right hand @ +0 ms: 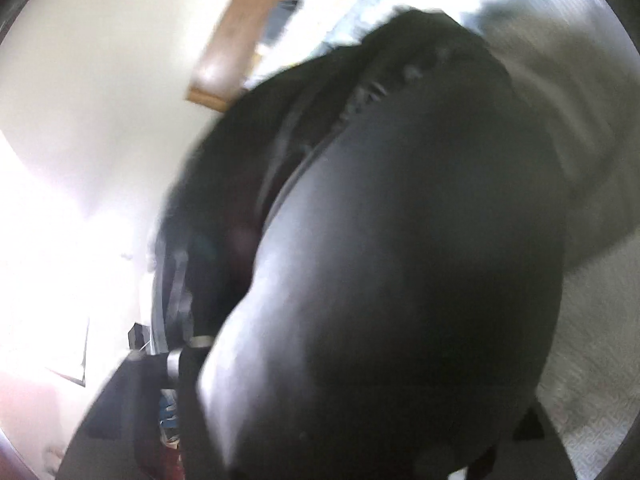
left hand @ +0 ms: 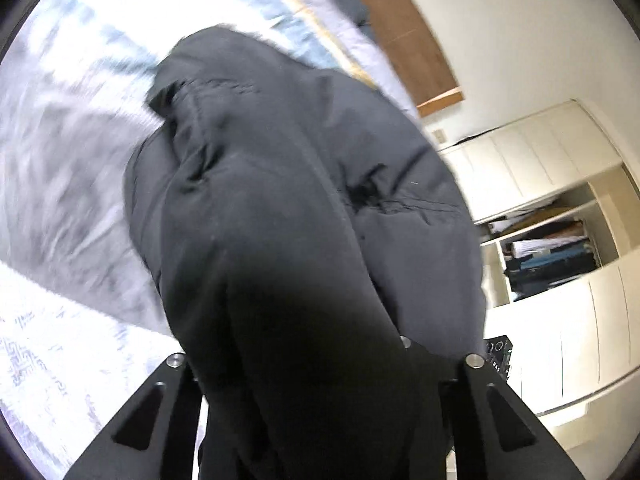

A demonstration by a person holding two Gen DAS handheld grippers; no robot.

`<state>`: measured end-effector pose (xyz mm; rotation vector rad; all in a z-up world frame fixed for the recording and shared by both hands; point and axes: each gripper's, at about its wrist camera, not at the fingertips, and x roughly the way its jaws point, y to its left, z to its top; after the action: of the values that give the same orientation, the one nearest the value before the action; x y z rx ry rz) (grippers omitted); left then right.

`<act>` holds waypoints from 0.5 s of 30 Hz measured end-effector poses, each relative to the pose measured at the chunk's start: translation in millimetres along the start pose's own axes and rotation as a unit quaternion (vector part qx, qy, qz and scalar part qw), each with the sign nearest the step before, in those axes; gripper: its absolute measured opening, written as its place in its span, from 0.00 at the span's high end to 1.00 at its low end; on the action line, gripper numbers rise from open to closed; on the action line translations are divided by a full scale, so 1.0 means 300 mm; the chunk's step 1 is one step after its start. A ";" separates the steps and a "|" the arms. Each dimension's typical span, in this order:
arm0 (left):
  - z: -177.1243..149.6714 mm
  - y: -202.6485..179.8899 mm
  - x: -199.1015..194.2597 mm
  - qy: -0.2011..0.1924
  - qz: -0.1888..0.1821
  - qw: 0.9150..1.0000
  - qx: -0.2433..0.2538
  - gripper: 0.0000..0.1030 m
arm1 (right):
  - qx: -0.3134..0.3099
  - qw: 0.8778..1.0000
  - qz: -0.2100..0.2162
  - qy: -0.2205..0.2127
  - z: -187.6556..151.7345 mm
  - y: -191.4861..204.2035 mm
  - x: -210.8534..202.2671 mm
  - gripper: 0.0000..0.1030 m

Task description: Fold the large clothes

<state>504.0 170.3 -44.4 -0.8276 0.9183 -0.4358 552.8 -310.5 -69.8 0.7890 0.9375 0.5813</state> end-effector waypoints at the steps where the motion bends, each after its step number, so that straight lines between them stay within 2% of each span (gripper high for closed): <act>1: 0.002 -0.041 -0.018 -0.008 -0.007 1.000 0.006 0.75 | -0.018 1.000 -0.002 -0.003 0.013 0.049 -0.014 0.62; 6: -0.013 -0.231 -0.127 -0.032 -0.032 0.998 0.048 0.76 | -0.080 0.996 0.010 -0.042 0.035 0.262 -0.137 0.66; 8: -0.010 -0.275 -0.159 -0.037 -0.042 0.996 0.063 0.76 | -0.097 0.993 0.029 -0.059 0.018 0.332 -0.211 0.67; 10: -0.057 -0.312 -0.224 -0.041 -0.049 0.994 0.084 0.76 | -0.111 0.991 0.043 -0.067 -0.021 0.375 -0.274 0.67; 13: -0.113 -0.304 -0.254 -0.041 -0.052 0.993 0.098 0.76 | -0.115 0.989 0.053 -0.069 -0.106 0.381 -0.324 0.67; 15: -0.161 -0.257 -0.239 -0.034 -0.046 0.994 0.094 0.76 | -0.108 0.991 0.051 -0.064 -0.147 0.333 -0.339 0.66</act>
<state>424.5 148.0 36.9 -0.7091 0.7658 -0.5627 455.5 -311.7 43.4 0.6728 0.7055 0.6996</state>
